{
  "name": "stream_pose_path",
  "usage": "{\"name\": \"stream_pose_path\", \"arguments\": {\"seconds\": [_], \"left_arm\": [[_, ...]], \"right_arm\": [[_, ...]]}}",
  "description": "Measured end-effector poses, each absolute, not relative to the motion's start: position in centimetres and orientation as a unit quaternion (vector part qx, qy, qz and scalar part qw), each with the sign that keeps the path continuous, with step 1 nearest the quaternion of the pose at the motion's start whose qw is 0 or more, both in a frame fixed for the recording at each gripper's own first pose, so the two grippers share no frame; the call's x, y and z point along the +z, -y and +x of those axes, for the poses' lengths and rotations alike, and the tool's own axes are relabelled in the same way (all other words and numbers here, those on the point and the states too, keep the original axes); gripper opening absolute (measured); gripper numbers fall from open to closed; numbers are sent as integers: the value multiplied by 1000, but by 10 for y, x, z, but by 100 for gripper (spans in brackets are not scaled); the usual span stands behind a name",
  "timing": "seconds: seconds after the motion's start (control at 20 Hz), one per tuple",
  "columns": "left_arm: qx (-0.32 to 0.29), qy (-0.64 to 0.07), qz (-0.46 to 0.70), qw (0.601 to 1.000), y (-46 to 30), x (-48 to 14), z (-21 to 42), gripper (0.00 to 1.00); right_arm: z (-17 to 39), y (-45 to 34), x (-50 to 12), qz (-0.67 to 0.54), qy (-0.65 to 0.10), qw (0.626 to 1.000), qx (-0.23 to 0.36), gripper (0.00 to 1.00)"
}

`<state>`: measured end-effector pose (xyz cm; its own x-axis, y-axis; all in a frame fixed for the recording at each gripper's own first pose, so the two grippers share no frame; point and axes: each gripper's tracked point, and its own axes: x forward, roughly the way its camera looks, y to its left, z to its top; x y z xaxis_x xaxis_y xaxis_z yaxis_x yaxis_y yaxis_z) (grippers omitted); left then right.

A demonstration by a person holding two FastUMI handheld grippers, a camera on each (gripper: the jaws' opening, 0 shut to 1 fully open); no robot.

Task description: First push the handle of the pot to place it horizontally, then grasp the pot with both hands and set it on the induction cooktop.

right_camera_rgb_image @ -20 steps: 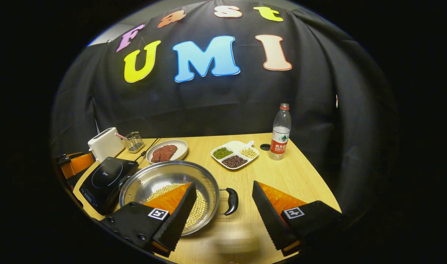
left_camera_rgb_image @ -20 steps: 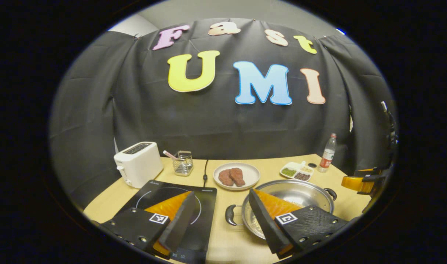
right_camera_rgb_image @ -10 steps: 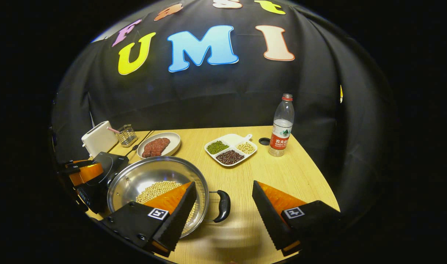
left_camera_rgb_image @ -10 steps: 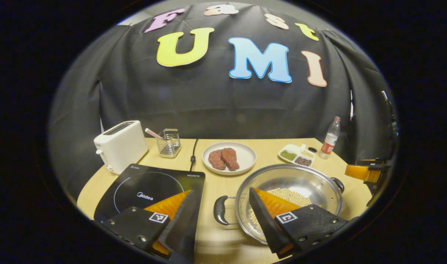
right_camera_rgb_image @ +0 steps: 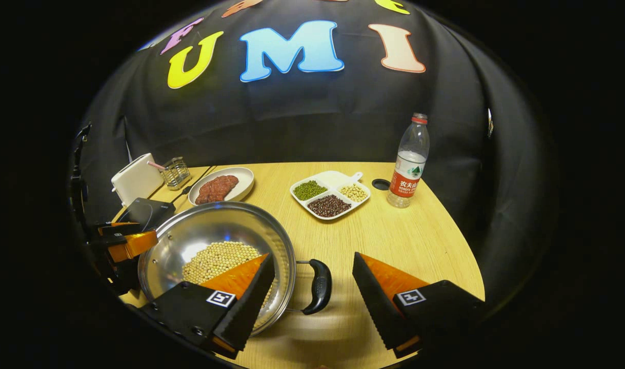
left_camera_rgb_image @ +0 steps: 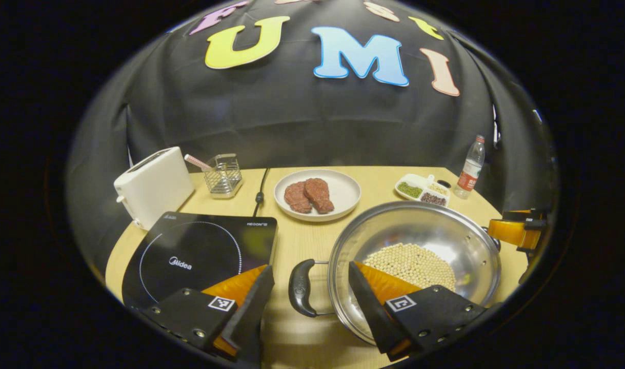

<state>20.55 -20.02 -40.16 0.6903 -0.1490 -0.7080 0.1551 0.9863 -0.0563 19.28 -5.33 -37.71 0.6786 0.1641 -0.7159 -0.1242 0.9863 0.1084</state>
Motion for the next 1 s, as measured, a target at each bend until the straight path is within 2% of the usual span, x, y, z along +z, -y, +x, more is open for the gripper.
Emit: {"name": "stream_pose_path", "arguments": {"seconds": [0.35, 0.4, 0.45, 0.5, 0.55, 0.6, 0.9, 1.0], "left_arm": [[-79, -411, 9, 908, 198, -424, 201, 89], [-80, -410, 11, 908, 199, -425, 202, 89], [-81, -413, 13, 907, 200, -425, 201, 89], [-81, -413, 14, 907, 201, -427, 201, 89], [-81, -415, 13, 906, 202, -428, 202, 89], [-81, -417, 11, 905, 203, -429, 200, 89], [-81, -426, 6, 901, 207, -436, 198, 90], [-79, -434, 8, 897, 207, -440, 196, 78]], "right_arm": [[187, 55, -406, 28, -429, 900, 71, 98], [186, 56, -408, 29, -432, 899, 71, 93], [185, 55, -412, 30, -436, 897, 71, 98], [183, 55, -414, 32, -439, 895, 71, 93], [183, 53, -415, 34, -442, 894, 73, 92], [183, 52, -416, 35, -443, 893, 74, 96], [183, 46, -418, 34, -443, 892, 85, 82], [183, 43, -418, 36, -443, 892, 88, 76]]}}
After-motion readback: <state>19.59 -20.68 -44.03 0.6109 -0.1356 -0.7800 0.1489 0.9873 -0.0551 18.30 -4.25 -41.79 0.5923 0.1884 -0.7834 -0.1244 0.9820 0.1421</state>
